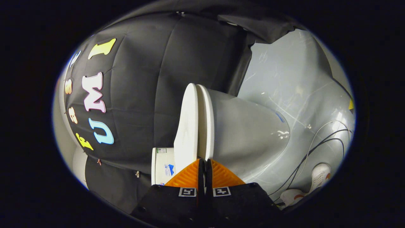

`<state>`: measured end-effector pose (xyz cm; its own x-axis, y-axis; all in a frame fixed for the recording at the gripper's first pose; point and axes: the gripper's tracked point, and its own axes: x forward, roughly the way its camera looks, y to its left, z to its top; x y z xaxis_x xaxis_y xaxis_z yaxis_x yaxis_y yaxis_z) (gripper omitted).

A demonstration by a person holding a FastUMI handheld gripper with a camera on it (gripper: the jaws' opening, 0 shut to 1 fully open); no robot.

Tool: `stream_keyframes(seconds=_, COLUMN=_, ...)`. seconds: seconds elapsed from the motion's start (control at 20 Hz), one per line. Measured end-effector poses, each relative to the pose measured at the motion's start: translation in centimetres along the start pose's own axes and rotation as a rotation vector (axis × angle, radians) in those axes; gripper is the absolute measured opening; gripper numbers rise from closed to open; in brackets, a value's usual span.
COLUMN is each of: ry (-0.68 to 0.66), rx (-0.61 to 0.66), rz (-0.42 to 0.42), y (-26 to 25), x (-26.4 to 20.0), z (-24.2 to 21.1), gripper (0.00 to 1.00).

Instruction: Open the toilet lid.

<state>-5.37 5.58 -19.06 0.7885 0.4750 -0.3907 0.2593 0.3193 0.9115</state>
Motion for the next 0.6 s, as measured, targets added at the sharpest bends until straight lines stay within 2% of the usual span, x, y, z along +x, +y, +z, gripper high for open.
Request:
stream_keyframes(seconds=0.1, ry=-0.015, rx=-0.013, rz=-0.036, y=0.4, x=-0.1, z=0.0, gripper=0.05)
stream_keyframes(seconds=0.3, ry=-0.064, rx=-0.029, rz=-0.044, y=3.3, x=-1.1, z=0.7, gripper=0.05)
stream_keyframes(seconds=0.6, ry=-0.081, rx=-0.157, rz=-0.082, y=8.4, x=-2.1, z=0.1, gripper=0.05)
